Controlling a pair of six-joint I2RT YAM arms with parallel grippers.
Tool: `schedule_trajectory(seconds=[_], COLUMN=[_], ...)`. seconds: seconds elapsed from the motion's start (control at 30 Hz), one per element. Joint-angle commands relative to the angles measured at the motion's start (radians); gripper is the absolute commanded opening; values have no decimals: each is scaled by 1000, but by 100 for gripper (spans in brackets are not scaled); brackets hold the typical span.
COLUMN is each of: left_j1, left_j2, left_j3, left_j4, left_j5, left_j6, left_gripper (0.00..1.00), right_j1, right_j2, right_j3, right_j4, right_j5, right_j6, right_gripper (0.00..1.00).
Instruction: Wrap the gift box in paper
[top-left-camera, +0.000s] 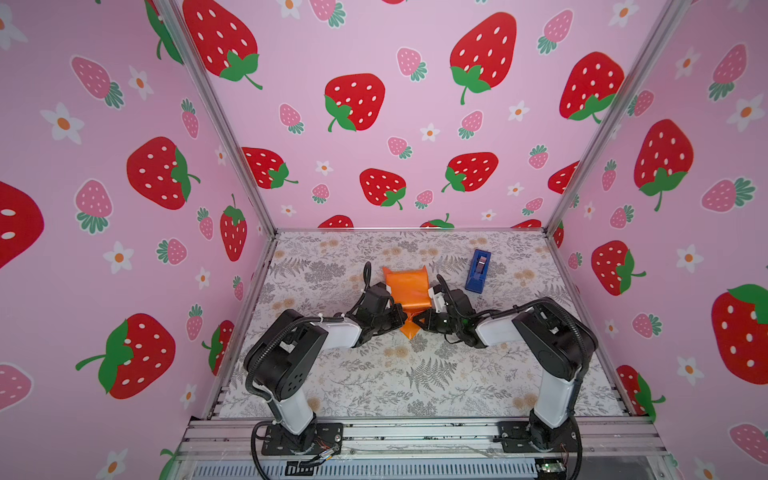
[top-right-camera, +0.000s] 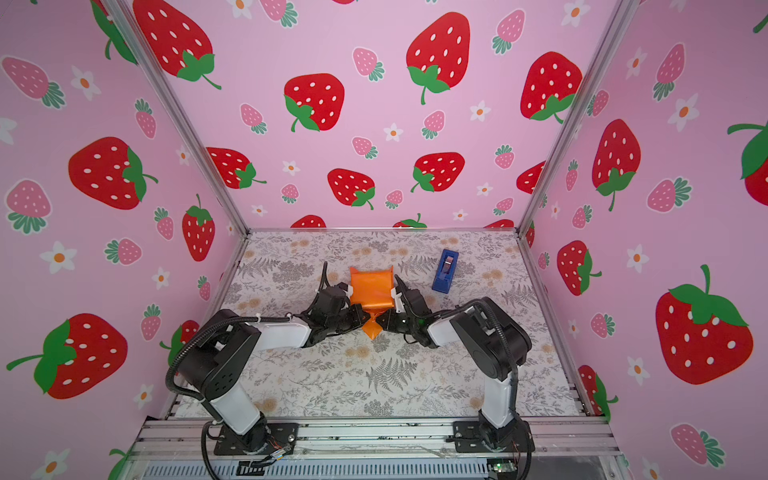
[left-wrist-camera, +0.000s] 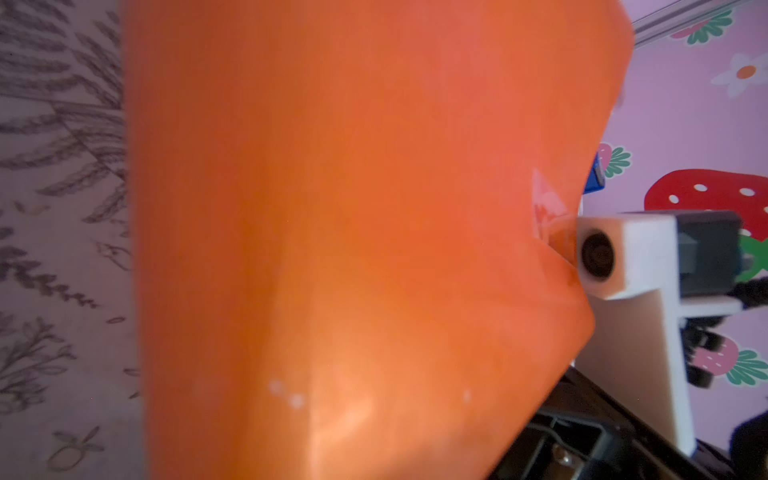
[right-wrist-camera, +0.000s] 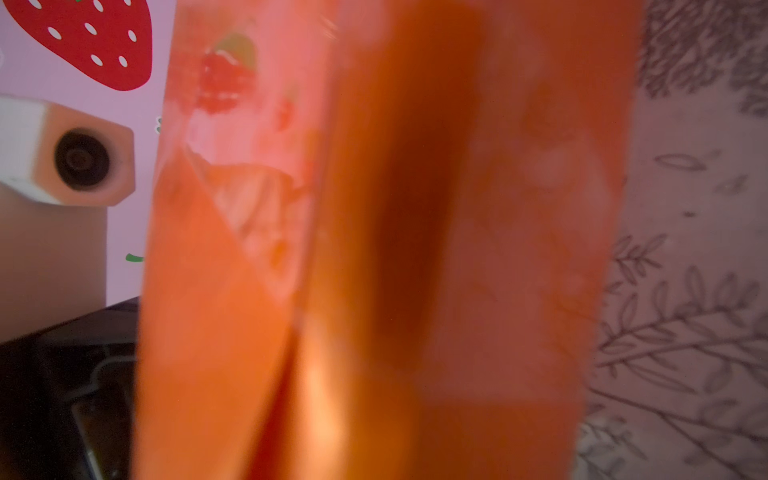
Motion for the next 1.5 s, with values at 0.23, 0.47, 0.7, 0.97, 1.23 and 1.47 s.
schedule_trajectory(seconds=[0.23, 0.47, 0.7, 0.97, 1.23, 1.47], left_j1=[-3, -3, -9, -21, -57, -143], left_j2=[11, -12, -94, -187, -244, -240], left_j3=[32, 33, 48, 37, 16, 15], left_j4=[31, 9, -158, -311, -320, -305], left_j5=[-20, -1, -22, -51, -81, -197], left_j6=[-15, 7, 154, 419, 711, 949], left_gripper=[0, 0, 4, 17, 32, 37], right_j1=[12, 12, 11, 11, 12, 12], right_j2=[5, 21, 35, 47, 56, 59], right_j3=[-5, 21, 36, 52, 61, 64], right_j4=[57, 75, 67, 66, 61, 58], right_j5=[0, 17, 36, 40, 38, 36], right_j6=[34, 42, 41, 40, 41, 44], right_gripper=[14, 12, 11, 11, 11, 11])
